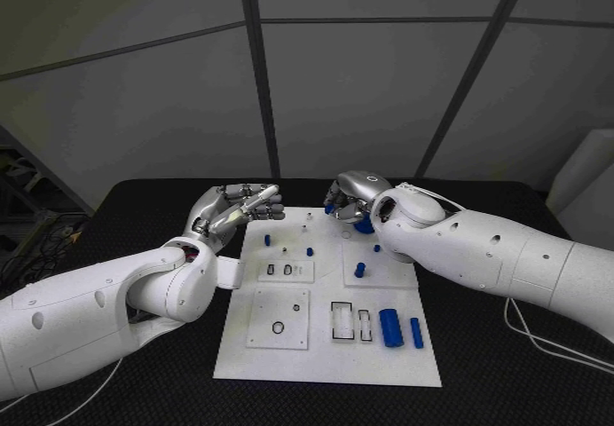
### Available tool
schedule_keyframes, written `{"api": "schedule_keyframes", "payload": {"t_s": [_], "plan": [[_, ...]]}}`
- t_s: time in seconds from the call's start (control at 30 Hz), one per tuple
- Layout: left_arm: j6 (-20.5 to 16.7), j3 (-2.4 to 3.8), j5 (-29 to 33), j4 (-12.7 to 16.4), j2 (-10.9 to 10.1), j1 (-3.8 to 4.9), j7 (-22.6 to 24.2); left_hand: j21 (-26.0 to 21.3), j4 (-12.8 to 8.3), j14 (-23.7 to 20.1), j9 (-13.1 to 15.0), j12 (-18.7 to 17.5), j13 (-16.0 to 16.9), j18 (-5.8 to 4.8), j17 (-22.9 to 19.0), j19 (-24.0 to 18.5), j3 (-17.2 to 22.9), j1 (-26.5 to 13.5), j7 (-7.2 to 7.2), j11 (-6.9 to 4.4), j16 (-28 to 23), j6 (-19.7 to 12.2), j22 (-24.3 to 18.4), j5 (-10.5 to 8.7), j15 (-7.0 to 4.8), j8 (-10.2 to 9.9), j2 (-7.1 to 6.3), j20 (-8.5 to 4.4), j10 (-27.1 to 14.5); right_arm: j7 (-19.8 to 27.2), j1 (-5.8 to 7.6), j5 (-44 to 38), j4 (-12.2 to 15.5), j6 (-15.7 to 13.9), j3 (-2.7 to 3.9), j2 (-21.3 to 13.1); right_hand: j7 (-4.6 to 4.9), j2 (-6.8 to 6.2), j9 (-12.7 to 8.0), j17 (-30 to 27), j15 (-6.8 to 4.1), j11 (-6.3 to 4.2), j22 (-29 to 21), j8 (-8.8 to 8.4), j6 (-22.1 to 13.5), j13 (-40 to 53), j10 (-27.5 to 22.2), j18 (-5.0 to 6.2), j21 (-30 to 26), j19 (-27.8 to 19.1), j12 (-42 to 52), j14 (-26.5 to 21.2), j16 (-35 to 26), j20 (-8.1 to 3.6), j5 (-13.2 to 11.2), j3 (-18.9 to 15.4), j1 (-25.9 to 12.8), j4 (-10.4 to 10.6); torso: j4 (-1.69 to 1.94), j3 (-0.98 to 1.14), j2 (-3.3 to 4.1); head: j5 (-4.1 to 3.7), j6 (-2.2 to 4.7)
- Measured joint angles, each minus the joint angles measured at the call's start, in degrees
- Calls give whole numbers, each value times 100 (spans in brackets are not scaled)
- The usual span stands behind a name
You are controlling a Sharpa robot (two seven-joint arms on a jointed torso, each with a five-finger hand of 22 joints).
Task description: Assemble the parts on the task board
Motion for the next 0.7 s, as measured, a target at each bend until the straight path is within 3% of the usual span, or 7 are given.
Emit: {"api": "schedule_keyframes", "payload": {"t_s": [0.37, 0.7], "plan": [[2, 0, 6, -27, 18, 33, -6, 0, 0, 0, 0, 0, 0, 0, 0, 0, 0, 1, 0, 0, 0, 0, 0, 0, 0, 0, -1, 0, 0, 110, 20, 68, -479, -100, 2, 435, -2, -23, 82, -19, 0, 0, 0, -28, -2, -1, 0, 1, 0, 0, 0, 0, 0, 0, -29, -41, -23, 41, 15, -2, 27, 51, 19], [2, 0, 10, -34, 30, 95, -9, 0, 0, 0, 0, 0, 0, 0, 0, 0, 0, 1, 0, 0, 0, 0, 1, 0, 0, 0, -1, 0, 0, 191, 38, 111, -578, -65, 2, 555, -7, -24, 82, -19, 0, 0, -1, -45, -10, -1, -1, 0, 0, 0, 0, 0, 0, 0, -56, -42, -23, 41, 22, -29, 80, 70, 37]]}}
